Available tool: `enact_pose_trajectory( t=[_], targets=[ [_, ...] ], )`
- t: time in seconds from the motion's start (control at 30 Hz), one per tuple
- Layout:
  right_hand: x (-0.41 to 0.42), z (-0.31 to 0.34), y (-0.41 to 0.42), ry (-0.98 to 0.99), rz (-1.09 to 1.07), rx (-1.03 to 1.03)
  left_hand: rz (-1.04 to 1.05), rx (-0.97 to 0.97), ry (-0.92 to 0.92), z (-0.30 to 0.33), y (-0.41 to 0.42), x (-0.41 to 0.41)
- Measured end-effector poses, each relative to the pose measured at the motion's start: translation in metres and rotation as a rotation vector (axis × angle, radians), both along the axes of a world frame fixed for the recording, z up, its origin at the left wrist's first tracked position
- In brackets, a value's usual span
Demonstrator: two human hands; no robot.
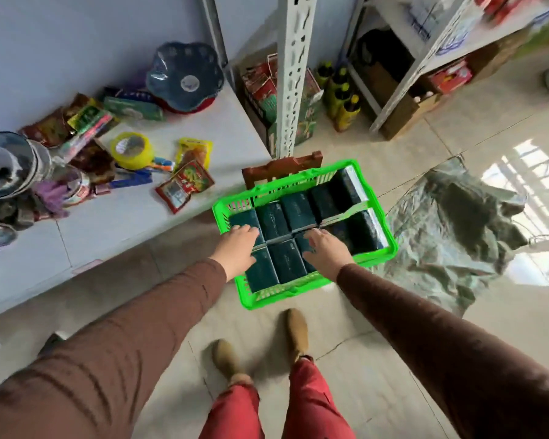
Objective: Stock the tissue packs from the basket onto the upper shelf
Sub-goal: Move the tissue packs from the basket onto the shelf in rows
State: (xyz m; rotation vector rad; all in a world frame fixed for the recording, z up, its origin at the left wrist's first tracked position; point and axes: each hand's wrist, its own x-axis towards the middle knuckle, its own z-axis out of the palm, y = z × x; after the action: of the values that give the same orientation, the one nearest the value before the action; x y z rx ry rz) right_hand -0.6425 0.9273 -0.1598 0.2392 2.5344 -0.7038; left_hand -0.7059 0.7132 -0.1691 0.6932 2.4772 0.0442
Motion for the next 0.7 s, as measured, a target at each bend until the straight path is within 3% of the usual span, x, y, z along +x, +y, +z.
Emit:
enact_pose_trajectory(
  t=[0.13,0.37,0.7],
  targets=[
    [-0.008,-0.077,-0.001,-0.230,-0.076,0.026,0.005,-0.168,-0.064,-0.068,0.017,0.005],
    [-0.019,-0.177,-0.028,-0.424,-0.209,0.123,0.004,-0.354,-0.050,-0.160,0.032,0.007],
    [-0.005,-0.221,-0.028,-0.508,-0.239,0.195,0.032,-0.360,-0.090,-0.208,0.031,0.005]
  ],
)
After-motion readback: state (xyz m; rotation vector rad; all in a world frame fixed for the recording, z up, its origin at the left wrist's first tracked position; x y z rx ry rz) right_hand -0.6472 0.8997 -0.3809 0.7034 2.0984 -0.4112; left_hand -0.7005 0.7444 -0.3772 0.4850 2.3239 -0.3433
